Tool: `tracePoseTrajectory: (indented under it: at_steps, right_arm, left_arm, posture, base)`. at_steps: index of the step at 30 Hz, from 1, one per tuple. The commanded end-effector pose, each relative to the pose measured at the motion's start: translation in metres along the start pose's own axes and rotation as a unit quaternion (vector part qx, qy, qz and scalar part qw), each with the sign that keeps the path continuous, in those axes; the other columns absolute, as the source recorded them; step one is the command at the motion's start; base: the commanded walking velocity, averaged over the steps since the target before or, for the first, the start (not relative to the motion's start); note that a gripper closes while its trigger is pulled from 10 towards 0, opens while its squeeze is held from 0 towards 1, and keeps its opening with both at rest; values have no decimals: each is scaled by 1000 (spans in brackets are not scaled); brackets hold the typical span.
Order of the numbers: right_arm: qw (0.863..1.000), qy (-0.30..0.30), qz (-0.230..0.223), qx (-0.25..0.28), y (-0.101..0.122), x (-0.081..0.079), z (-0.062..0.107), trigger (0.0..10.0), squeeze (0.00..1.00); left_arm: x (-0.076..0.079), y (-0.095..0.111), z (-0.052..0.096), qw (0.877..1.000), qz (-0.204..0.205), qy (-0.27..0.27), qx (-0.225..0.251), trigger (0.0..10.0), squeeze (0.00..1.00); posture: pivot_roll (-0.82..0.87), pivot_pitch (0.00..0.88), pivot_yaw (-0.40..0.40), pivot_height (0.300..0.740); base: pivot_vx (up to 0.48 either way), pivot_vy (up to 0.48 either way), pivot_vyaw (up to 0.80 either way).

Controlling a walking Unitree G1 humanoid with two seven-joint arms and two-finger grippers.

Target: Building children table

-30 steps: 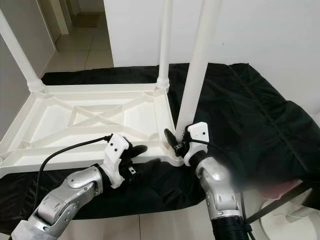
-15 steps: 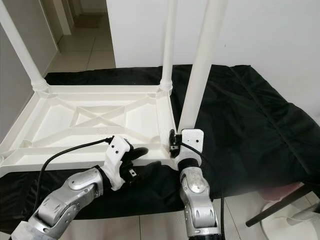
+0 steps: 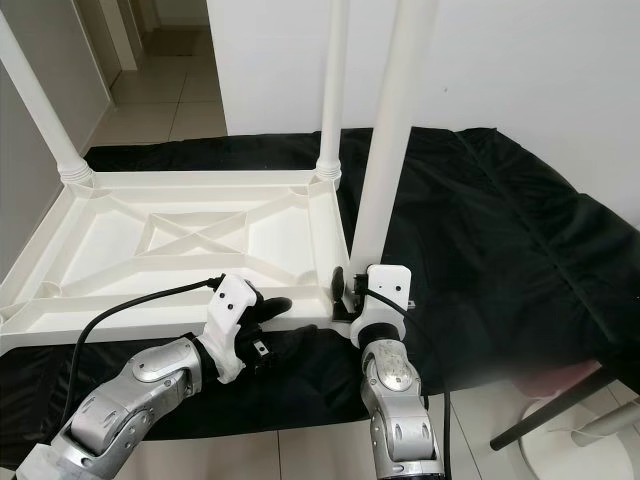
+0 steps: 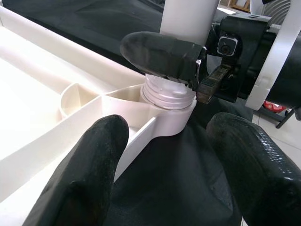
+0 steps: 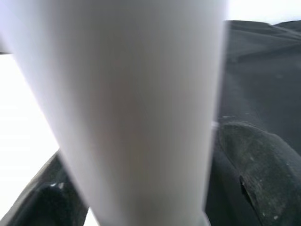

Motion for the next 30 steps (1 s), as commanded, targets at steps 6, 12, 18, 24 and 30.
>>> tracePoseTrajectory:
  at_steps: [6,12,18,24,30]
  right_arm:
    - [997,73,-8,21,2,0,-4,10000,0]
    - [986,162,17,44,5,0,-8,10000,0]
    - [967,245,44,59,5,-2,-8,10000,0]
    - [942,322,63,69,5,-7,-8,10000,0]
    - [932,343,88,72,4,-6,-18,1373,0]
  left_arm:
    - [12,-3,0,999,0,-47,-13,10000,0]
    - [10,-2,0,999,-2,-46,-12,10000,0]
    - [10,1,-5,999,-9,-52,-12,10000,0]
    - [10,3,-8,998,-12,-54,-8,10000,0]
    - [5,7,-13,998,-20,-54,-7,10000,0]
  posture:
    - [-45,1,4,740]
    - [-55,0,10,740]
    - [-62,0,9,740]
    - [-66,0,12,740]
    - [-62,0,9,740]
  base:
    - [0,0,0]
    - [0,0,0]
    - [0,0,0]
    - [0,0,0]
    - [0,0,0]
Point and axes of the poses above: a point about 5 cm out from each wrist's last joint towards the gripper, its own z axis pointing back from the gripper into the wrist, its own y axis along the axis of the wrist's last joint, x = y × z, the point moved 6 cm from there along -z, pointing out of the wrist towards the gripper, and after that the axes turned 15 degrees about z, right-handed, at the moved point
